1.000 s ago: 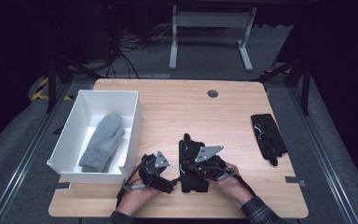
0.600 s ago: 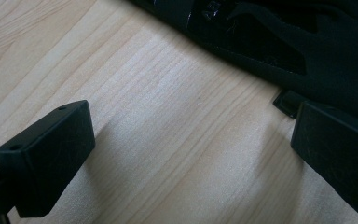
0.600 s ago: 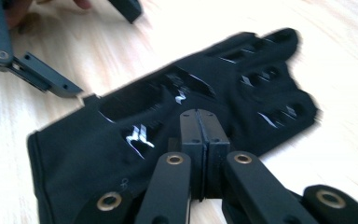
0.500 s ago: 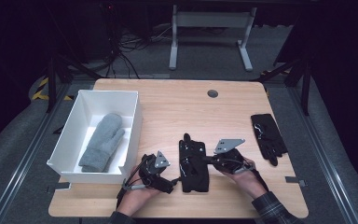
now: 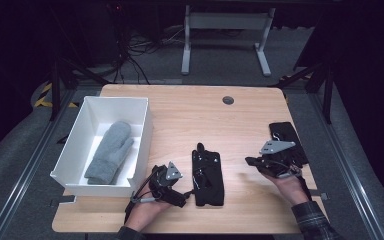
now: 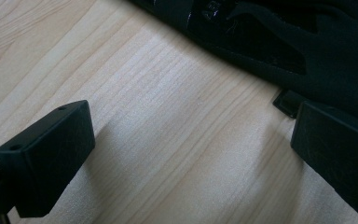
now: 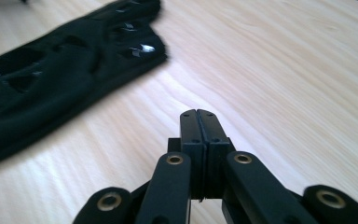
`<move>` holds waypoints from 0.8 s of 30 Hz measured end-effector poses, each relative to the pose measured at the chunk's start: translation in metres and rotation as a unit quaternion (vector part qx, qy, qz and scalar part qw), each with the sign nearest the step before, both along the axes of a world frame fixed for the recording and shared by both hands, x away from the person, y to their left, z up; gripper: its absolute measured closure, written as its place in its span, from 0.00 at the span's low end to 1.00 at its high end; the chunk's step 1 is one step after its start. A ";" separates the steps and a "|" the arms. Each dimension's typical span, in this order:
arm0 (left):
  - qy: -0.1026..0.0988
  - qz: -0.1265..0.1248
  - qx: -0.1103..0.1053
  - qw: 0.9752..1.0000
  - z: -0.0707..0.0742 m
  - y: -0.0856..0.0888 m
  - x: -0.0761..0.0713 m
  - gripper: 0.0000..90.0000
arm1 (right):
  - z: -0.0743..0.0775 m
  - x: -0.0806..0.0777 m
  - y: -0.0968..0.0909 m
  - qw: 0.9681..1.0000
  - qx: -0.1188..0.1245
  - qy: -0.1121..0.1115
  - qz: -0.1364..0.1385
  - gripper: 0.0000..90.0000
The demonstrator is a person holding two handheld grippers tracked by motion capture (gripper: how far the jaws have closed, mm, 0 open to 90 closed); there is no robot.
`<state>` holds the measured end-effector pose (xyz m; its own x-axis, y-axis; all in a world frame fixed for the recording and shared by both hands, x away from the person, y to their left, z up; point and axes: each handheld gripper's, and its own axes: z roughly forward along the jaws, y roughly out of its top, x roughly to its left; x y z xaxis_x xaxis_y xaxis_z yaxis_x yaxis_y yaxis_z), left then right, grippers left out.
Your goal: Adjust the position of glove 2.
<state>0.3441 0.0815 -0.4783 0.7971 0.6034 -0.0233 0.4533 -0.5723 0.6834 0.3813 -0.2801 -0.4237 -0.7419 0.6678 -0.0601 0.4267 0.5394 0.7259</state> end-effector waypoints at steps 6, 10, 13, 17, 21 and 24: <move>-0.001 0.000 -0.001 1.000 0.000 0.000 0.000 0.00 | 0.001 0.004 -0.032 0.999 0.002 -0.001 -0.043 1.00; -0.001 0.000 0.000 1.000 0.000 0.000 0.000 0.00 | 0.001 0.007 -0.055 0.997 0.000 0.000 -0.073 1.00; -0.001 0.000 -0.001 1.000 0.000 0.000 0.000 0.00 | 0.001 0.008 -0.068 0.996 -0.005 -0.001 -0.092 1.00; 0.000 0.000 -0.001 1.000 0.000 0.000 0.000 0.00 | -0.001 0.008 -0.087 0.993 -0.010 0.001 -0.121 1.00; -0.001 0.000 -0.001 1.000 0.000 0.000 0.000 0.00 | -0.002 0.007 -0.101 0.990 -0.016 0.003 -0.140 1.00; 0.000 0.000 -0.001 1.000 0.000 0.000 0.000 0.00 | -0.004 0.007 -0.108 0.989 -0.020 0.009 -0.149 1.00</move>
<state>0.3440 0.0815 -0.4785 0.7969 0.6036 -0.0242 0.4531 -0.5708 0.6847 0.3885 -0.3878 -0.4276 -0.5137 0.8542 -0.0804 0.5833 0.4164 0.6974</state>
